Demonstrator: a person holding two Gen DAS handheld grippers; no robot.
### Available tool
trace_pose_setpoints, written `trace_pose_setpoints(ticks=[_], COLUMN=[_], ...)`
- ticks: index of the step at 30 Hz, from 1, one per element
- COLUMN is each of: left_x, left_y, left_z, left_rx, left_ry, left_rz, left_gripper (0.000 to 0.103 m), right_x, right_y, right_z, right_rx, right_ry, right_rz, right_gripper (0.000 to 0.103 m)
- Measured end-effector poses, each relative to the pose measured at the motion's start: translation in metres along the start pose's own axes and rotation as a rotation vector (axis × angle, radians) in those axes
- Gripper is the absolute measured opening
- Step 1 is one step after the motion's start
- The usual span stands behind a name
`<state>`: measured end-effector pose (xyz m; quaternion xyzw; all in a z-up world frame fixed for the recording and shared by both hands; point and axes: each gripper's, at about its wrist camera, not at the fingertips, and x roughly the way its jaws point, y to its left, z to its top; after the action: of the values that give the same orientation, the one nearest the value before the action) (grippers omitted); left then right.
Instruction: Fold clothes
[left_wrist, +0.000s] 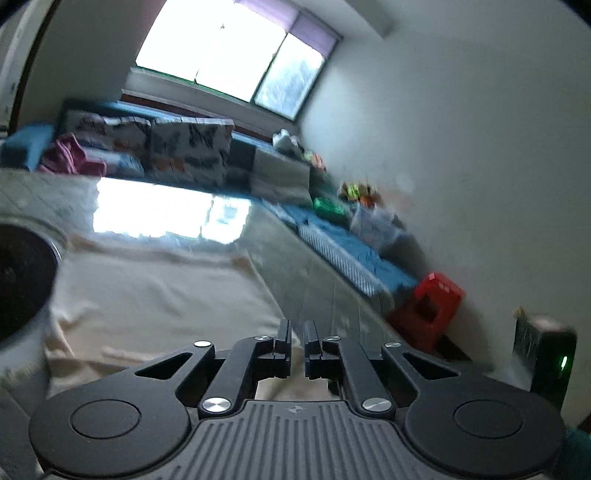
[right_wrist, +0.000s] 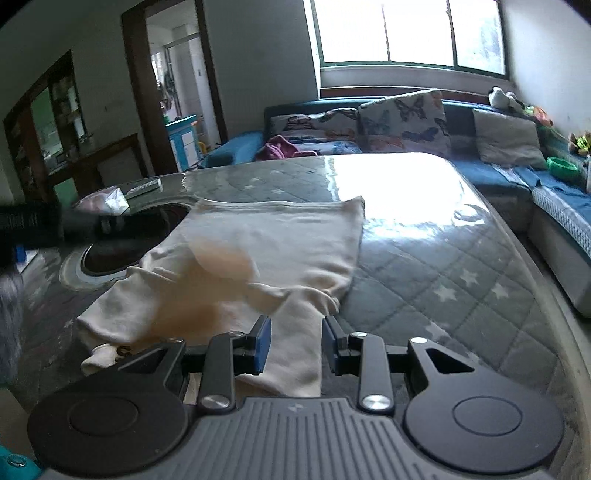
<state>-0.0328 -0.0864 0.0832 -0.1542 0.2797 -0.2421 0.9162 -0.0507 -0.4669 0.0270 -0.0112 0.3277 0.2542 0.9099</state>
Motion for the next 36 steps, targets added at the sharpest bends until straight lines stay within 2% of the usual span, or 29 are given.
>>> trace_pose_setpoints(ticks=[3, 4, 6, 8, 16, 18, 19, 22, 25, 29, 34, 36], left_x=[0.005, 0.004, 0.0, -0.004, -0.022, -0.024, -0.025, -0.026, -0.026, -0.026, -0.029, -0.032], left_y=[0.004, 0.005, 0.011, 0.017, 0.073, 0.084, 0.089, 0.1, 0.109, 0.119, 0.123, 0.118], left_z=[-0.01, -0.012, -0.014, -0.017, -0.016, -0.016, -0.016, -0.016, -0.017, -0.02, -0.02, -0.016], left_rx=[0.023, 0.033, 0.052, 0.07, 0.047, 0.046, 0.043, 0.031, 0.025, 0.027, 0.027, 0.05], left_ry=[0.064, 0.078, 0.081, 0.073, 0.065, 0.06, 0.06, 0.064, 0.068, 0.077, 0.071, 0.051], left_rz=[0.003, 0.006, 0.024, 0.06, 0.247, 0.285, 0.297, 0.315, 0.331, 0.367, 0.388, 0.381], left_gripper=[0.01, 0.013, 0.016, 0.021, 0.023, 0.026, 0.027, 0.027, 0.027, 0.027, 0.027, 0.027], right_x=[0.001, 0.001, 0.003, 0.007, 0.045, 0.052, 0.053, 0.051, 0.043, 0.038, 0.057, 0.055], right_y=[-0.001, -0.001, 0.0, 0.003, 0.018, 0.019, 0.02, 0.024, 0.032, 0.039, 0.029, 0.029], right_z=[0.0, 0.0, 0.002, 0.004, 0.007, 0.005, 0.004, 0.008, 0.018, 0.036, 0.033, 0.033], right_rx=[0.007, 0.01, 0.017, 0.018, -0.018, -0.018, -0.023, -0.047, -0.102, -0.149, -0.136, -0.143], right_ry=[0.004, 0.003, 0.003, 0.011, 0.069, 0.089, 0.093, 0.08, 0.031, -0.014, 0.051, 0.04], right_rz=[0.0, 0.004, 0.022, 0.047, 0.08, 0.077, 0.074, 0.058, 0.041, 0.011, -0.03, -0.037], right_gripper=[0.03, 0.03, 0.03, 0.03, 0.03, 0.025, 0.018, 0.008, 0.005, 0.005, 0.009, 0.01])
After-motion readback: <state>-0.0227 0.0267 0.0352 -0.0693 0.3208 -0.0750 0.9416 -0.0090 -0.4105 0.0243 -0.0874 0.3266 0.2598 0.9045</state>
